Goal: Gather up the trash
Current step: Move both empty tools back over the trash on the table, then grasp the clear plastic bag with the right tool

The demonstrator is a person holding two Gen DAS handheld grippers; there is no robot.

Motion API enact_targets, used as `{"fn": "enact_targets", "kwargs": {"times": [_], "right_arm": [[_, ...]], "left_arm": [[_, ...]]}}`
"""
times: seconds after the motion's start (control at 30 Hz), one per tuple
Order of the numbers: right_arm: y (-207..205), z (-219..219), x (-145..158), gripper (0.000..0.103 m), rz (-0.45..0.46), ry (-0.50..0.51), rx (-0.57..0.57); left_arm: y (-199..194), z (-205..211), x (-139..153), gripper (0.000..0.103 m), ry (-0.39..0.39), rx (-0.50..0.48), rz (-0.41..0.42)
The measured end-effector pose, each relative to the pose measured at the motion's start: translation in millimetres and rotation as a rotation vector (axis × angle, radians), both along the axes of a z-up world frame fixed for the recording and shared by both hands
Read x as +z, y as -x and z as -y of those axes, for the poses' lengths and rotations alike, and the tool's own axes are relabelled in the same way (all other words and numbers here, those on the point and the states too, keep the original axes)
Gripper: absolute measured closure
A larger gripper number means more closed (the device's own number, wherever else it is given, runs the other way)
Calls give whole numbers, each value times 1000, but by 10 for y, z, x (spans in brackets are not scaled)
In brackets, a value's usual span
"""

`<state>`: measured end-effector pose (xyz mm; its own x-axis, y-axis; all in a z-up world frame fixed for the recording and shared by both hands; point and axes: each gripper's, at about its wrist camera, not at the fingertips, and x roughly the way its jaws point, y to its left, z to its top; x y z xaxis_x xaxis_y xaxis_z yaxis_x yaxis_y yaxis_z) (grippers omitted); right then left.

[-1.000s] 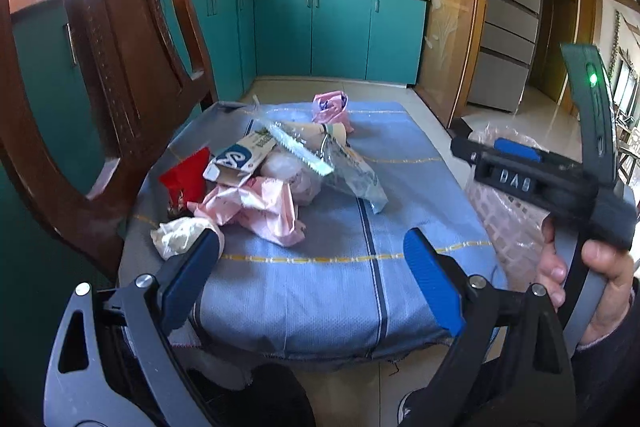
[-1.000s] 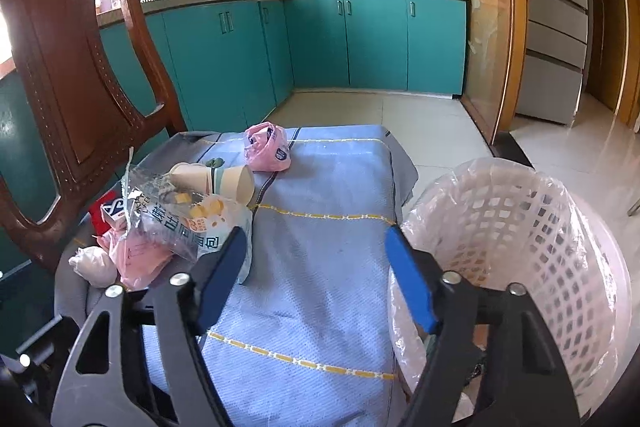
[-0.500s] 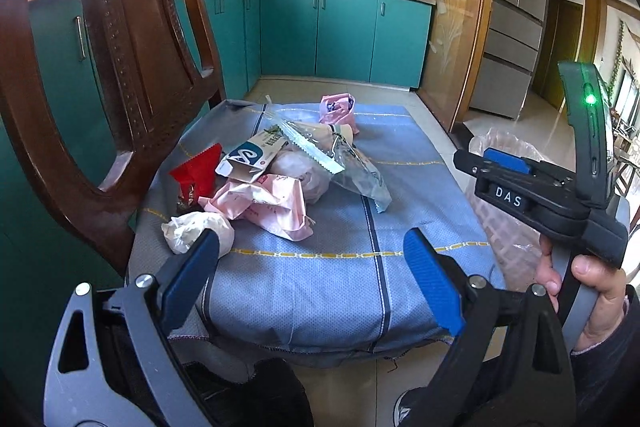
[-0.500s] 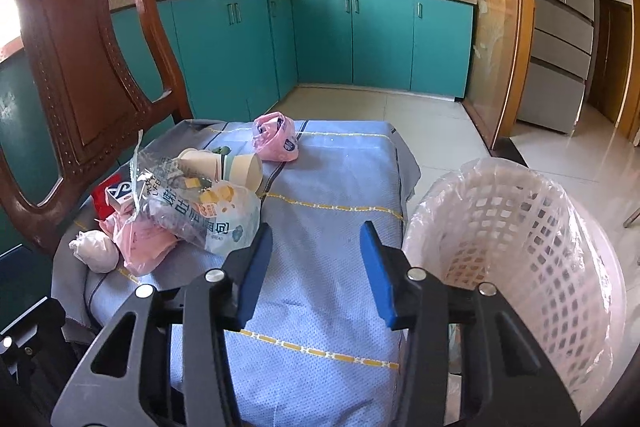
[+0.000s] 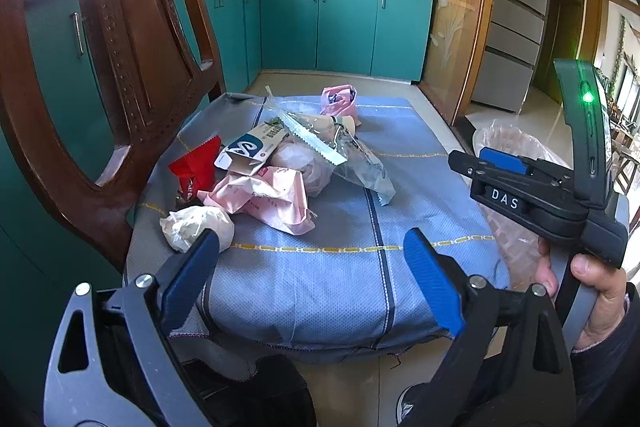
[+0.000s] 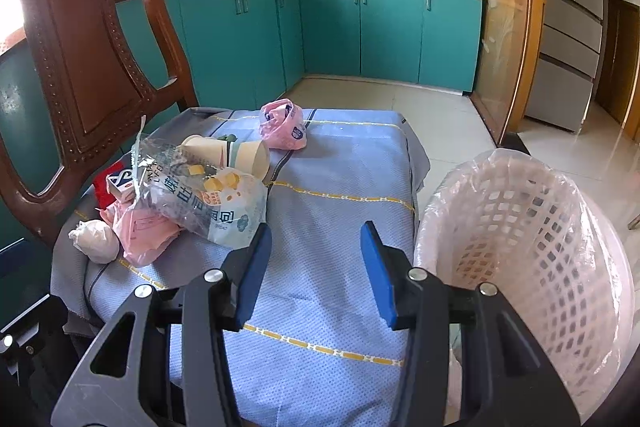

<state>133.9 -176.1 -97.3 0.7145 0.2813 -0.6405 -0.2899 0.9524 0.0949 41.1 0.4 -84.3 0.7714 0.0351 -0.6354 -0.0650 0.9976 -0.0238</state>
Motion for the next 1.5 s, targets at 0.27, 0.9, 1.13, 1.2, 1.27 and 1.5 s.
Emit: {"fn": "enact_targets", "kwargs": {"times": [0.27, 0.9, 1.13, 1.2, 1.27, 1.5], "right_arm": [[-17, 41, -21, 46, -9, -6, -6], [-116, -115, -110, 45, -41, -24, 34], [-132, -42, -33, 45, -49, -116, 53], [-140, -74, -5, 45, -38, -133, 69], [-151, -147, 65, 45, -17, -154, 103], [-227, -850, 269, 27, 24, -137, 342]], "left_arm": [[-30, -11, -43, 10, 0, -2, -16], [-47, -135, -134, 10, 12, 25, -41], [-68, -230, -163, 10, 12, 54, -31], [-84, -258, -178, 10, 11, 58, -31], [-104, -301, -198, 10, 19, 67, -35], [-145, -416, -266, 10, 27, 90, -61]]}}
